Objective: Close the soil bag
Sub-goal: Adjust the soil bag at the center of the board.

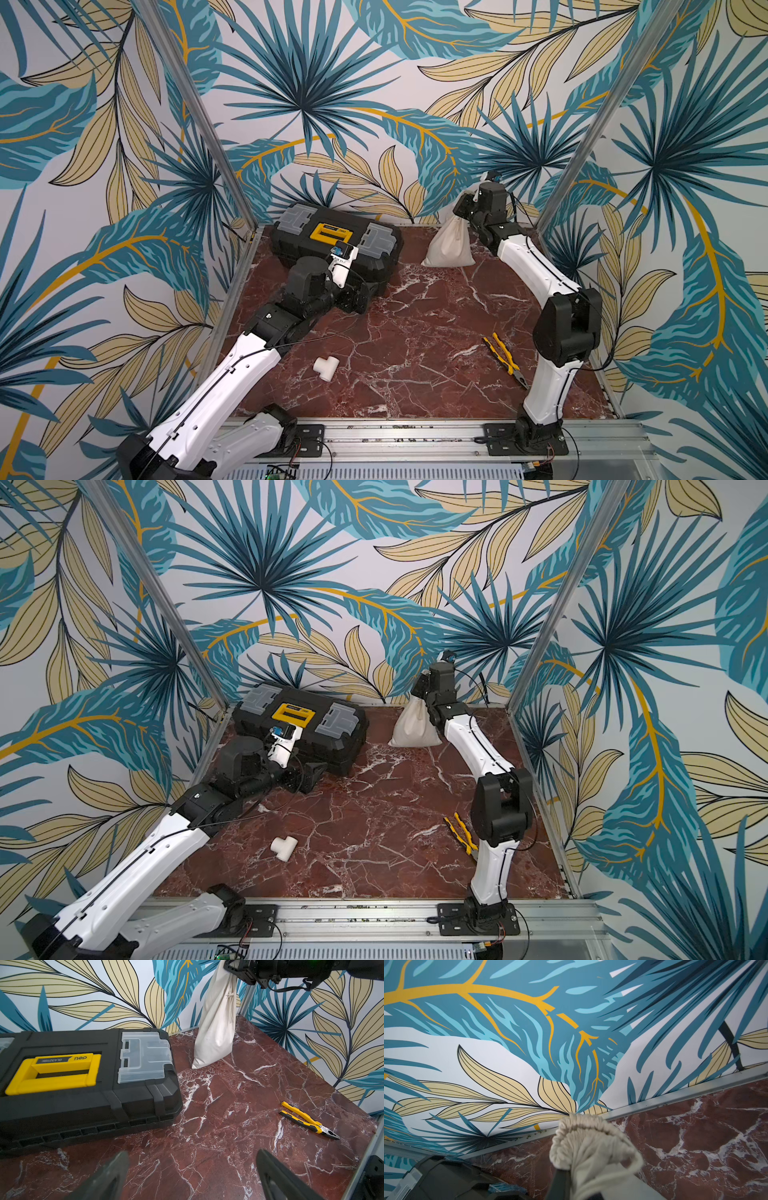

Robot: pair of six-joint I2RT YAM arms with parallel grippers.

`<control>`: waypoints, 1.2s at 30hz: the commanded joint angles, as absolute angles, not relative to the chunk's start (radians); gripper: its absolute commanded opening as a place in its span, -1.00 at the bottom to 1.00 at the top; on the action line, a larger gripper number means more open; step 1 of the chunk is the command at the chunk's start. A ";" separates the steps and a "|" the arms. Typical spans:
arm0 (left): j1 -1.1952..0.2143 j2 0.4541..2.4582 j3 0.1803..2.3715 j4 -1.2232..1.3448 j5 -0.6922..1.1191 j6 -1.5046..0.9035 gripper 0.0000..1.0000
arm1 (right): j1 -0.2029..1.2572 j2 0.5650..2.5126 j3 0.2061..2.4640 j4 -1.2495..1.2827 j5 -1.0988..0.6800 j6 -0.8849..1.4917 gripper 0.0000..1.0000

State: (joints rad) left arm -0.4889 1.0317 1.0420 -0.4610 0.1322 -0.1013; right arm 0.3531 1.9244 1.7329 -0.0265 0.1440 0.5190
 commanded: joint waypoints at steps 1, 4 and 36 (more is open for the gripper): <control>-0.483 1.003 1.027 -0.487 0.141 -0.092 1.00 | 0.346 1.914 1.647 0.144 0.215 0.484 -1.00; -0.484 0.983 1.019 -0.509 0.142 -0.084 1.00 | 0.331 1.957 1.610 0.210 0.212 0.476 -1.00; -0.483 0.898 0.984 -0.564 0.144 -0.088 1.00 | 0.394 2.009 1.314 0.380 0.168 0.470 -1.00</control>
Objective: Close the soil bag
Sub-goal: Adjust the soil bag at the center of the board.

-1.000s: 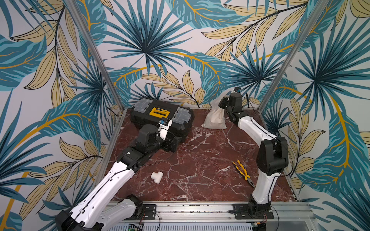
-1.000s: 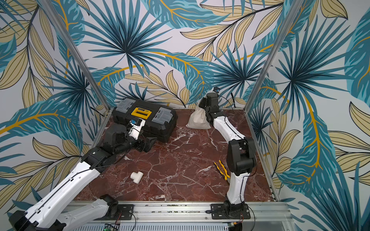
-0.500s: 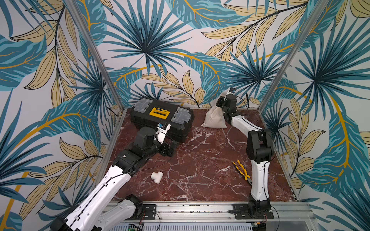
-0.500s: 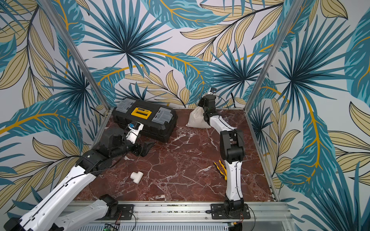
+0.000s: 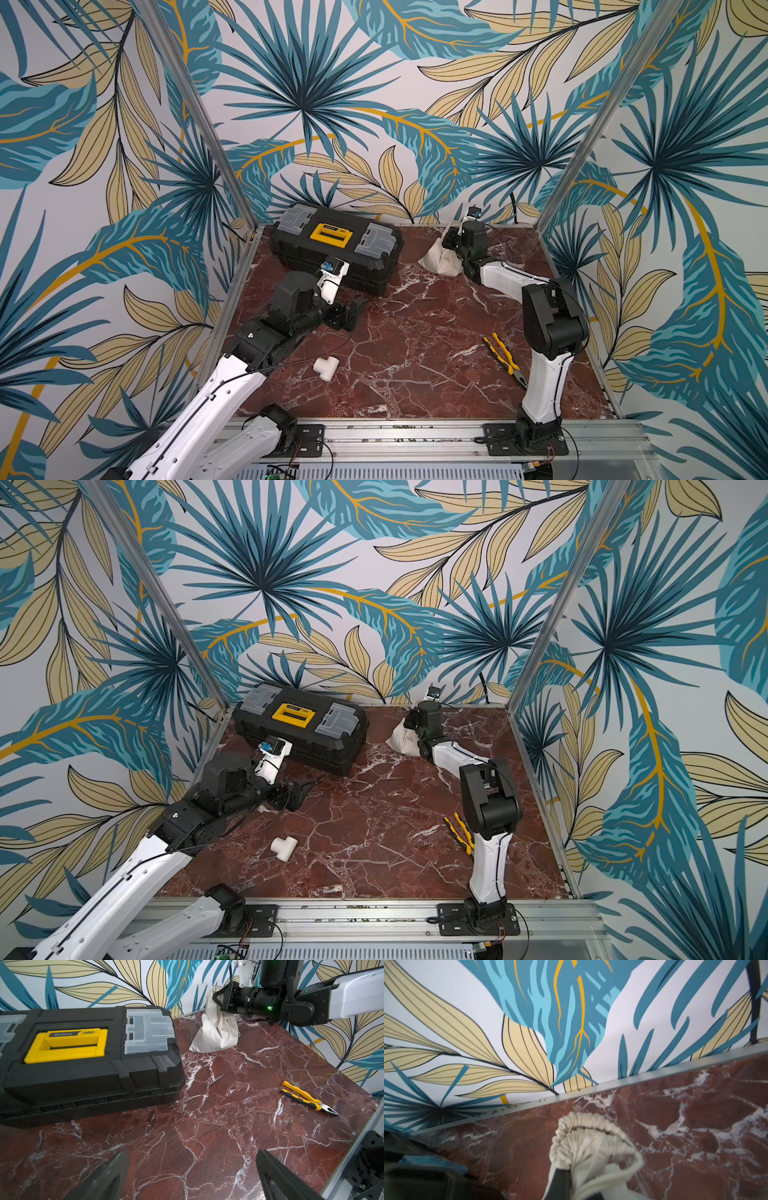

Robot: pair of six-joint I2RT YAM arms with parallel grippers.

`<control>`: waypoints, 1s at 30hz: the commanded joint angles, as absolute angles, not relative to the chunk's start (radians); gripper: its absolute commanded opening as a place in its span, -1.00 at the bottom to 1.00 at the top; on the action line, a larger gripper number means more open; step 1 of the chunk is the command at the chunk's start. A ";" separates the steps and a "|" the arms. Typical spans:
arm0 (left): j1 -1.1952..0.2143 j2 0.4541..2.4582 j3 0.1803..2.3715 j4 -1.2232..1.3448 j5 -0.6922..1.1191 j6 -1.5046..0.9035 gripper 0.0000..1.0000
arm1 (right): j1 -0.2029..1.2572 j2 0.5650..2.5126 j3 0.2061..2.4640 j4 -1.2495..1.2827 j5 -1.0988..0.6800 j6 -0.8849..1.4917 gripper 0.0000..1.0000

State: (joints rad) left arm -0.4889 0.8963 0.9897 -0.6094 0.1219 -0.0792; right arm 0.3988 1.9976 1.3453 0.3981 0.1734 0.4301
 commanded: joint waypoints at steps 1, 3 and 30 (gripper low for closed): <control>-0.483 0.902 0.985 -0.564 0.149 -0.086 1.00 | 0.393 2.028 1.334 0.366 0.153 0.464 -1.00; -0.482 0.913 0.990 -0.568 0.155 -0.075 1.00 | 0.390 2.070 1.392 0.309 0.117 0.465 -1.00; -0.482 1.034 1.001 -0.411 0.170 -0.101 1.00 | 0.383 1.679 1.524 -0.500 -0.153 0.302 0.61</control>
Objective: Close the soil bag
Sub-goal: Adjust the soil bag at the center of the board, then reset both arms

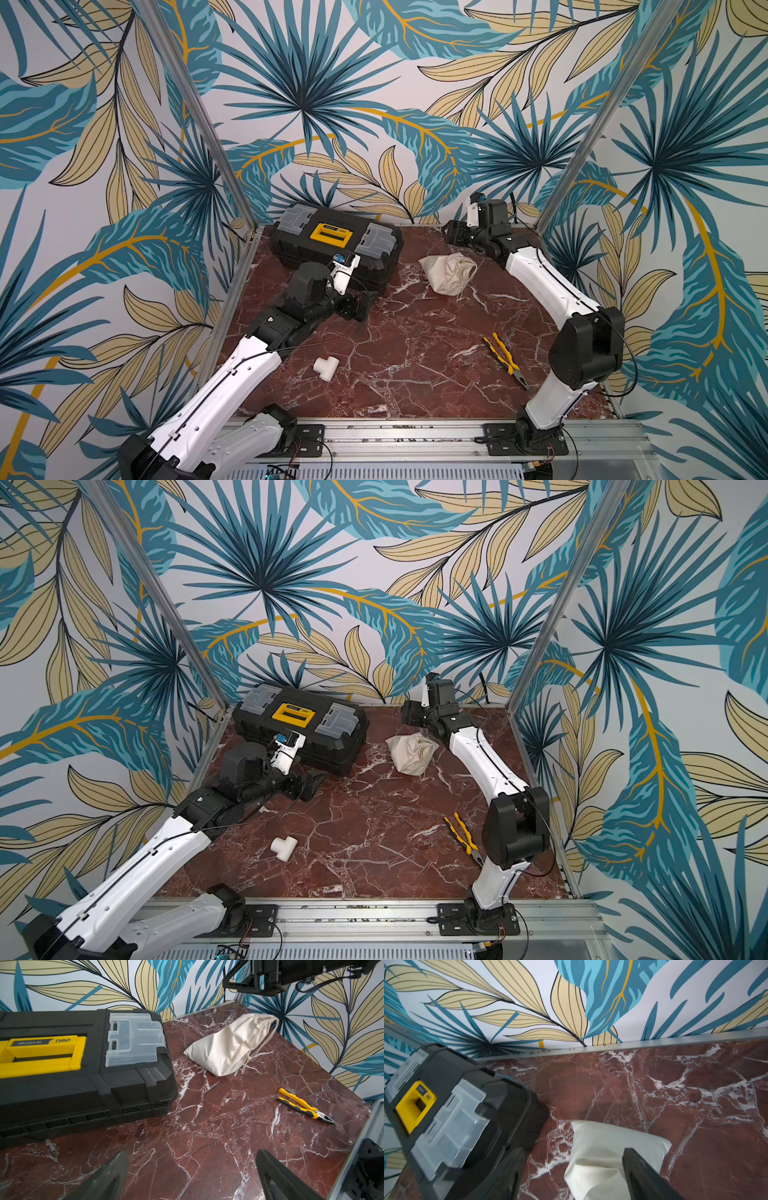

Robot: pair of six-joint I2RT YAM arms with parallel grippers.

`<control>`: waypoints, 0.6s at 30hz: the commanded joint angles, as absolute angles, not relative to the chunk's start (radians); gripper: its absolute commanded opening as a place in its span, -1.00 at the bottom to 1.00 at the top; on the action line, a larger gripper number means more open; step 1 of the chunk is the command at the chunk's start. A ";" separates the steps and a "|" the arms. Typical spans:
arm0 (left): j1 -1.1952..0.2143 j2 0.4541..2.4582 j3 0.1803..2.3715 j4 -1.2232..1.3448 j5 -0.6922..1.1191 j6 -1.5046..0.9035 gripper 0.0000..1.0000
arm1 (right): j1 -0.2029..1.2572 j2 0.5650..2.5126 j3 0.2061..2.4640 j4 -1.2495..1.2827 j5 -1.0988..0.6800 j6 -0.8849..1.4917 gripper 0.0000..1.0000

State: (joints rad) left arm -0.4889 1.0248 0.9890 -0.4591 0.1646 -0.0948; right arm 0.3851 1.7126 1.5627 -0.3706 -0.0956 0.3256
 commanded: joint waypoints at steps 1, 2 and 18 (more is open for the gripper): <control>-0.482 1.040 1.004 -0.411 0.170 -0.098 1.00 | 0.383 1.642 1.501 -0.502 -0.151 0.305 0.61; -0.482 1.045 1.006 -0.411 0.166 -0.096 1.00 | 0.383 1.608 1.482 -0.504 -0.147 0.307 0.62; -0.390 1.037 0.936 -0.357 0.069 -0.139 1.00 | 0.222 1.280 1.166 -0.146 -0.061 0.258 0.81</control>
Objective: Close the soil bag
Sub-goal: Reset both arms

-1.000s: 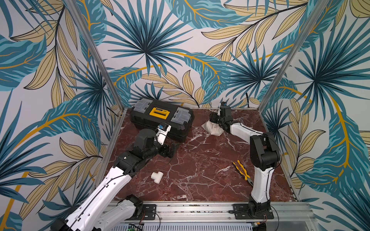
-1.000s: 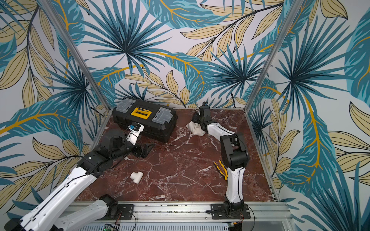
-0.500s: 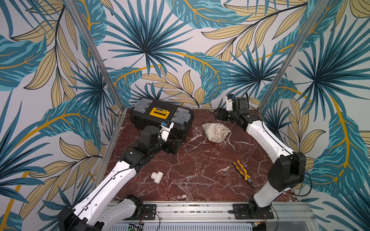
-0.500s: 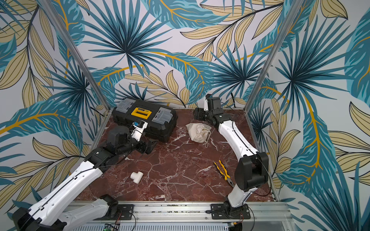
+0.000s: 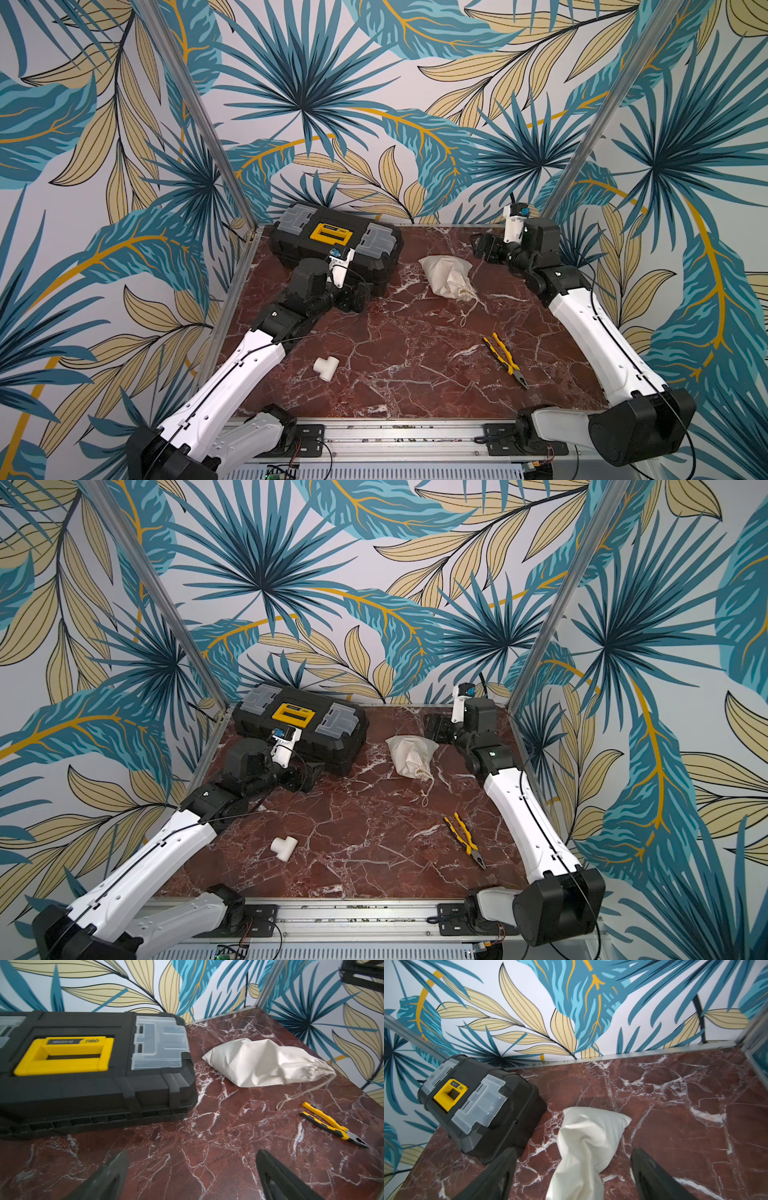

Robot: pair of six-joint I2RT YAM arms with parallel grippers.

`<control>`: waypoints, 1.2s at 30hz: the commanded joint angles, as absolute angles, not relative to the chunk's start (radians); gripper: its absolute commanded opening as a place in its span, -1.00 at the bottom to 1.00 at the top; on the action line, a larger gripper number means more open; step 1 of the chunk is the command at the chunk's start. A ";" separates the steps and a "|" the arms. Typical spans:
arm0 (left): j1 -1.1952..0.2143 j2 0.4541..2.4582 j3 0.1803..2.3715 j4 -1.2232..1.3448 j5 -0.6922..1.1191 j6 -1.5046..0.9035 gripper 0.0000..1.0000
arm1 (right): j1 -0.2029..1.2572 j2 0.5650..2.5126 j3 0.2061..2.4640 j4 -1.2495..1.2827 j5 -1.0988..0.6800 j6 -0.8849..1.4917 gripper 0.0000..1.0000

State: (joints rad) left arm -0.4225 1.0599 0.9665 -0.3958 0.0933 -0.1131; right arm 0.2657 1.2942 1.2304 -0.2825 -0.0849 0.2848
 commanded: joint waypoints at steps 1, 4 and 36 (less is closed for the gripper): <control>-0.370 1.029 0.921 -0.350 0.066 -0.148 1.00 | 0.197 1.273 1.137 -0.091 -0.057 0.257 0.82; -0.308 0.998 0.876 -0.321 0.048 -0.181 1.00 | 0.121 1.254 1.039 0.069 -0.051 0.250 0.82; 0.007 1.069 0.491 0.246 0.041 -0.160 1.00 | -0.057 1.432 0.490 0.820 -0.157 0.039 0.91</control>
